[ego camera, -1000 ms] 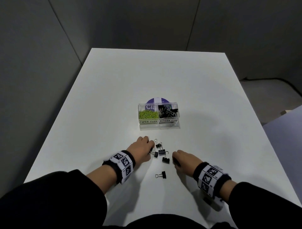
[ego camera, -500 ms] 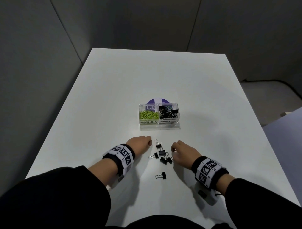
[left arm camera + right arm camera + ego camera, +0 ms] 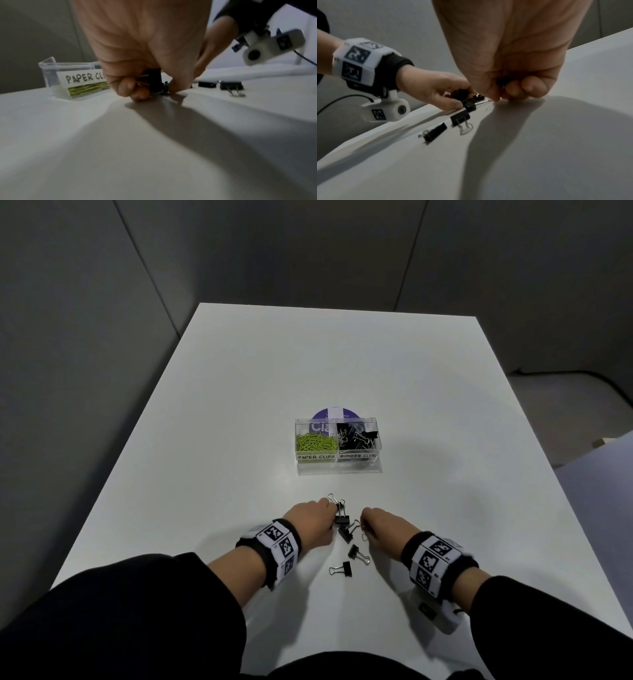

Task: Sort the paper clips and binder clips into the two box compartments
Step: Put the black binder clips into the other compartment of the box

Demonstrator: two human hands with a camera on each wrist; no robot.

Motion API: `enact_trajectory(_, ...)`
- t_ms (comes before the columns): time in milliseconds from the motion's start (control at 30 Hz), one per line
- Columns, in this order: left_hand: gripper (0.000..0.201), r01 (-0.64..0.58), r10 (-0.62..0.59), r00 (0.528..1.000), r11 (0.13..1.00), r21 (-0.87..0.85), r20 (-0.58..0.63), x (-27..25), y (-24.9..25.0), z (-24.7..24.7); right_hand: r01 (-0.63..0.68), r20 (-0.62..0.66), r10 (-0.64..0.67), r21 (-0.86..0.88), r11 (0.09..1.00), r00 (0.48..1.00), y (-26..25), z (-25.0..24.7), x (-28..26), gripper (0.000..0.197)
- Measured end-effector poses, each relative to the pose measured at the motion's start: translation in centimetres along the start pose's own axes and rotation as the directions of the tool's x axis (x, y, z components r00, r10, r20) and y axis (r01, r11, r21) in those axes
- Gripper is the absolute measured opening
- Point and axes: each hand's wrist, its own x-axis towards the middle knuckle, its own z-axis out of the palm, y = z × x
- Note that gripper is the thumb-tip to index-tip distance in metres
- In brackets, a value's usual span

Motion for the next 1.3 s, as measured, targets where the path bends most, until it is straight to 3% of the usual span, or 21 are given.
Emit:
enact_trajectory(233, 0.032, -0.048, 0.049, 0.999, 0.996, 0.075, -0.011, -0.2, -0.8, -0.3, -0.007, -0.021, 0.009, 0.118, 0.993, 1.000, -1.1, 0.3, -0.5, 0.007)
enact_trajectory(300, 0.032, -0.042, 0.042, 0.999, 0.996, 0.081, -0.001, -0.4, -1.6, -0.3, 0.024, 0.011, -0.025, 0.099, 0.995, 1.000, -1.4, 0.4, -1.0, 0.018)
enact_trajectory(367, 0.036, 0.003, -0.003, 1.000, 0.999, 0.037, -0.011, -0.6, -2.0, -0.2, 0.037, 0.056, -0.040, 0.057, 0.998, 0.998, -1.5, 0.8, -1.3, 0.029)
enact_trajectory(467, 0.041, 0.052, -0.056, 0.998, 0.994, -0.097, -0.041, -0.8, -2.3, -0.5, 0.027, 0.063, -0.029, 0.039, 0.999, 0.998, -1.7, 1.2, -1.1, 0.027)
enact_trajectory(733, 0.007, 0.085, -0.121, 0.987, 0.952, -0.294, -0.109, -0.1, -3.1, -1.5, 0.034, 0.008, -0.034, 0.075, 0.997, 0.999, -2.6, 1.4, -1.7, 0.021)
enact_trajectory(900, 0.045, 0.074, -0.093, 0.994, 0.958, -0.278, -0.058, 0.6, -2.9, -1.9, 0.006, -0.069, -0.006, 0.001, 1.000, 0.998, -1.8, 0.7, -1.2, 0.010)
enact_trajectory(1100, 0.027, 0.044, -0.054, 0.998, 0.940, -0.338, -0.022, 1.8, -2.6, -2.0, -0.004, -0.087, 0.022, 0.204, 0.979, 0.996, -0.1, 0.0, -1.3, 0.027)
enact_trajectory(1200, 0.026, 0.037, -0.047, 0.999, 0.932, -0.361, -0.019, 2.1, -2.6, -1.9, 0.003, -0.100, 0.020, 0.225, 0.974, 0.995, -0.5, -0.2, -1.1, 0.019)
enact_trajectory(1300, 0.037, 0.002, 0.009, 0.999, 0.943, -0.332, 0.032, 2.3, -2.5, -1.9, -0.068, -0.099, 0.097, 0.260, 0.963, 0.990, -0.5, -0.1, -0.8, 0.007)
